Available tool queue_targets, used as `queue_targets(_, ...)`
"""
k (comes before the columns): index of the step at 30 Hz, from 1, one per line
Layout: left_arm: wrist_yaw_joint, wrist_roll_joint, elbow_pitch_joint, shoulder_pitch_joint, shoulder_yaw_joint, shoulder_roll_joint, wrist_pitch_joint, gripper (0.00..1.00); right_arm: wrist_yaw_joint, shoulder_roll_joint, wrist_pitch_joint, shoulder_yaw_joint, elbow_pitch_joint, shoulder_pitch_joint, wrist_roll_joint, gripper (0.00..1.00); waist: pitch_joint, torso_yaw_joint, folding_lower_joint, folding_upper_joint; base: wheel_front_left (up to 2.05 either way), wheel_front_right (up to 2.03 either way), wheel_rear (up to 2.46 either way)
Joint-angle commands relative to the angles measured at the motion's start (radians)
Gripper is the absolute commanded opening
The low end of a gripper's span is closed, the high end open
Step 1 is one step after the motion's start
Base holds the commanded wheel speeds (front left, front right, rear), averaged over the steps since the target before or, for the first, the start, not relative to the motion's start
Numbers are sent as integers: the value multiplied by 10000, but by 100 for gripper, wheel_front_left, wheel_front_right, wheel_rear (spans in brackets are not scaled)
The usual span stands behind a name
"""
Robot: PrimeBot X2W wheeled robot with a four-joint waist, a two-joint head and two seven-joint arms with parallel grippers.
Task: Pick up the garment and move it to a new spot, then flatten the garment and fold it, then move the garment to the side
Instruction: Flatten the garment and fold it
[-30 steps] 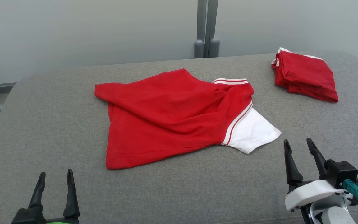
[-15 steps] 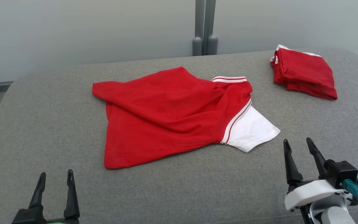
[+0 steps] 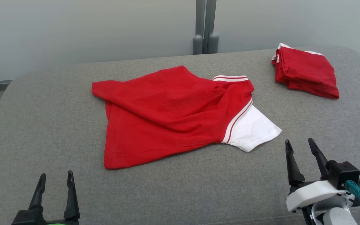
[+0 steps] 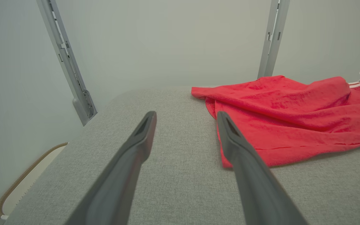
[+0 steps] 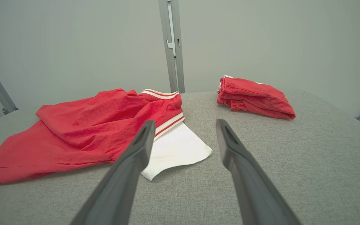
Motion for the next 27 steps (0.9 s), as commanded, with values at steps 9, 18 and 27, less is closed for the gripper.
queue_targets(9,-155,-219,98,-426,-294,22,-38,100,-5,-3,129,-238,153,35,-52,100,161,76,0,-1,0,0,0)
queue_targets(18,-490,-340,685,-1509,-962,301,203,100,-5,-2,302,-225,444,-568,-95,100,838,167,0,-1,0,0,0)
queue_targets(27,-724,-1233,2721,-3176,-1694,559,149,100,-5,-383,592,79,1934,-2155,-10,100,1582,-19,0,-1,0,0,0)
